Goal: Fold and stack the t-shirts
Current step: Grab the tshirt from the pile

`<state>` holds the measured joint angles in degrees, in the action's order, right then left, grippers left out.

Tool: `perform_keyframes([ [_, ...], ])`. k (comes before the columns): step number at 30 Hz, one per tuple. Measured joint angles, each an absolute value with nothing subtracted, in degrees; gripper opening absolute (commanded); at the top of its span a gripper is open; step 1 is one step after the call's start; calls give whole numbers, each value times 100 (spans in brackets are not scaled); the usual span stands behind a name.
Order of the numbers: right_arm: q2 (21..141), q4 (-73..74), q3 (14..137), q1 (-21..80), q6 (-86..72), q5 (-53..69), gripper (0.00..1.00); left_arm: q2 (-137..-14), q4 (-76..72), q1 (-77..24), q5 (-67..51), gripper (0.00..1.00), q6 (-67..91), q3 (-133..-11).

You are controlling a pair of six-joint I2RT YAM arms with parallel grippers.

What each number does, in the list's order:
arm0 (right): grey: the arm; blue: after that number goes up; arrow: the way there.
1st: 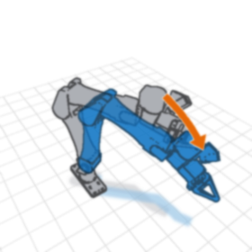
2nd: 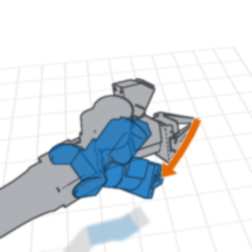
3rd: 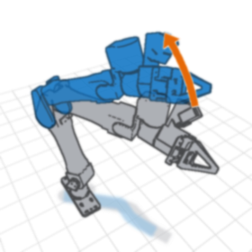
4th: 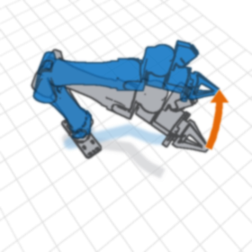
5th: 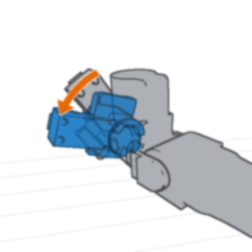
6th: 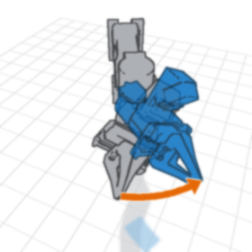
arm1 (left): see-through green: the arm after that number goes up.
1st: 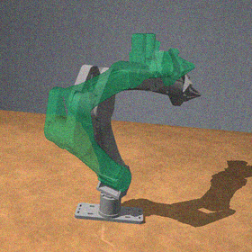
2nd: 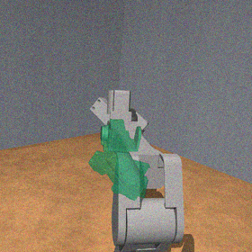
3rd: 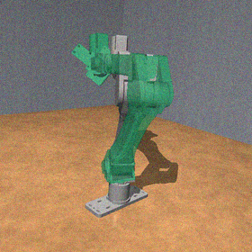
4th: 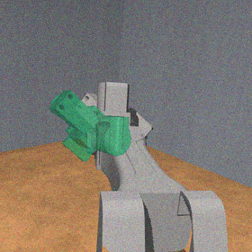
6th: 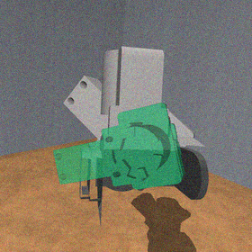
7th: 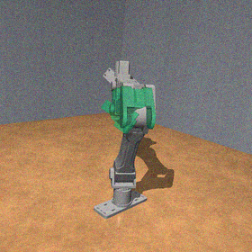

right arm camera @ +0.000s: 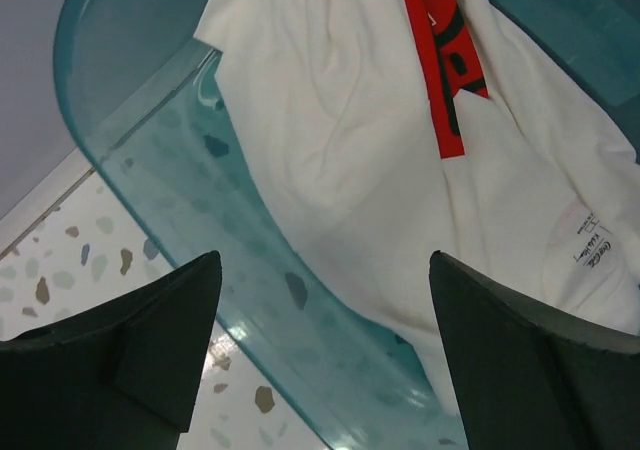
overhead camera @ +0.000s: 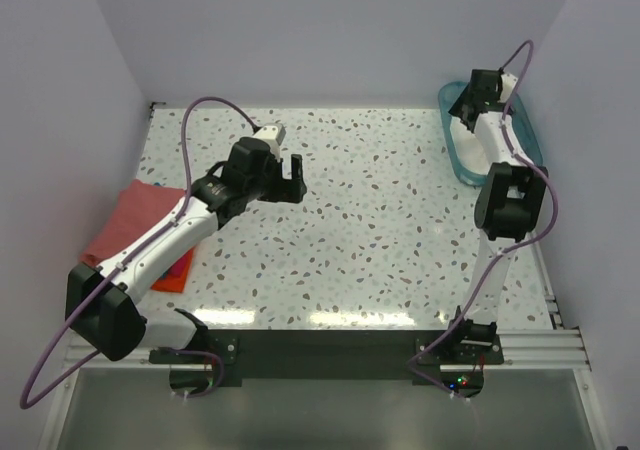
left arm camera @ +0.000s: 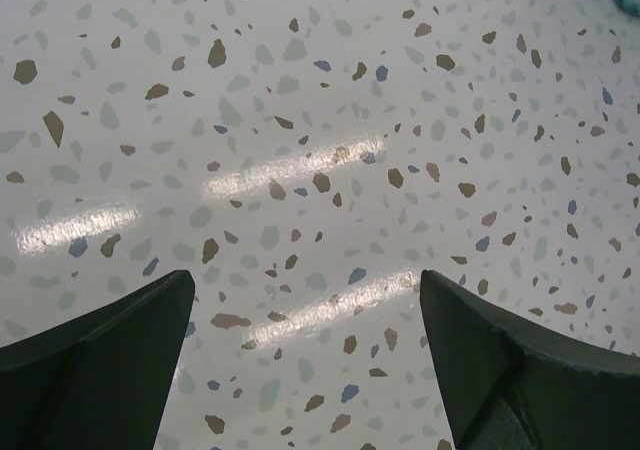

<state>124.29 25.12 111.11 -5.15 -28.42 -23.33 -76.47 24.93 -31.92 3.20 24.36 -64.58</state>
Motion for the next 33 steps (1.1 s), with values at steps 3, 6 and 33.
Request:
perform_keyframes([
  [3, 12879, 2475, 11395, -600, -2849, -2460, 87, -7647, 2491, -3192, 320, 100, 2436, -6458],
  [6, 13288, 2504, 11631, -663, -2823, -2512, 87, -7647, 2491, -3192, 320, 100, 2436, -6458],
  [33, 14212, 2877, 12578, -794, -2154, -2324, 0, -7817, 2346, -2816, -425, 96, 2436, -6342],
])
